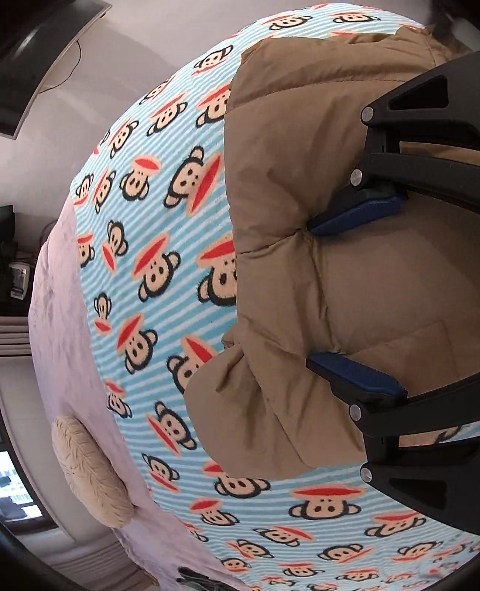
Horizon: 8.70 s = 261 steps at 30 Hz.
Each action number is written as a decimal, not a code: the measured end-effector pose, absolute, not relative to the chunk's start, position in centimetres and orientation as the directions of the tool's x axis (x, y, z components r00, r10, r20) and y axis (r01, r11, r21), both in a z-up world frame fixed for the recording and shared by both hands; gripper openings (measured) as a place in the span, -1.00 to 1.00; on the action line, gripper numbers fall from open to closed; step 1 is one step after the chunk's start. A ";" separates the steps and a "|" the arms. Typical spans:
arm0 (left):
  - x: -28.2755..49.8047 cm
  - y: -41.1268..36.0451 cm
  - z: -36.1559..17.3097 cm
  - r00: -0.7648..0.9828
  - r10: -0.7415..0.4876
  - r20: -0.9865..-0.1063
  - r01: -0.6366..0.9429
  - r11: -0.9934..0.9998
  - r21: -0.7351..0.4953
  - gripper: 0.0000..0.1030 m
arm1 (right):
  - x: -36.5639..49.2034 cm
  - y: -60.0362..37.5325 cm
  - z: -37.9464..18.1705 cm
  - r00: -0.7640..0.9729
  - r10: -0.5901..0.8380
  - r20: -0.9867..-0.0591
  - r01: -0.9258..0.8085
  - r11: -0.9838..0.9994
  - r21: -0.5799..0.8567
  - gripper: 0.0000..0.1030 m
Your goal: Fold large clothes
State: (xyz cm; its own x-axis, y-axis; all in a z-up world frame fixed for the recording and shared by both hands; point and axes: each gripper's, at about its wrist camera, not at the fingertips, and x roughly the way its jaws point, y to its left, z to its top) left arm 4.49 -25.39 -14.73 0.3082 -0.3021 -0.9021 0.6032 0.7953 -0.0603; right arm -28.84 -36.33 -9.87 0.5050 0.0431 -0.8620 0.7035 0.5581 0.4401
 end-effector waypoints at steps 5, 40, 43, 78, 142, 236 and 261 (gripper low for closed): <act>4.2 -25.4 -14.7 0.324 -0.278 -0.904 0.592 0.805 -0.036 0.31 | -25.5 -36.9 -7.1 0.555 0.080 -0.828 0.588 0.666 0.459 -0.44; -3.3 -14.1 -10.6 0.230 -0.112 -0.967 0.337 0.941 -0.029 0.95 | -20.9 -38.4 -9.6 0.359 0.274 -0.892 0.452 0.785 0.423 -0.18; -3.1 -13.9 -10.9 0.229 -0.120 -0.966 0.329 0.944 -0.039 0.98 | -21.0 -39.2 -9.4 0.368 0.255 -0.894 0.461 0.785 0.414 0.00; 2.3 -9.2 -17.3 -0.020 -0.601 -0.799 0.139 0.790 -0.597 0.97 | -16.1 -45.8 -16.9 0.405 0.565 -0.719 0.401 0.597 0.694 0.99; 23.1 10.4 -11.1 0.379 -0.517 -0.767 0.308 0.852 -0.422 0.59 | 14.1 -15.6 -13.0 0.480 0.403 -0.779 0.280 0.772 0.571 -0.80; 8.2 16.0 -12.5 0.310 -0.125 -0.943 0.141 0.986 -0.084 0.59 | 3.0 -9.8 -12.5 0.279 0.160 -0.947 0.362 0.896 0.258 -0.75; 2.8 15.9 -7.6 0.317 -0.149 -0.937 0.162 0.982 -0.101 0.59 | -1.7 -9.1 -6.9 0.302 0.166 -0.939 0.346 0.899 0.270 -0.74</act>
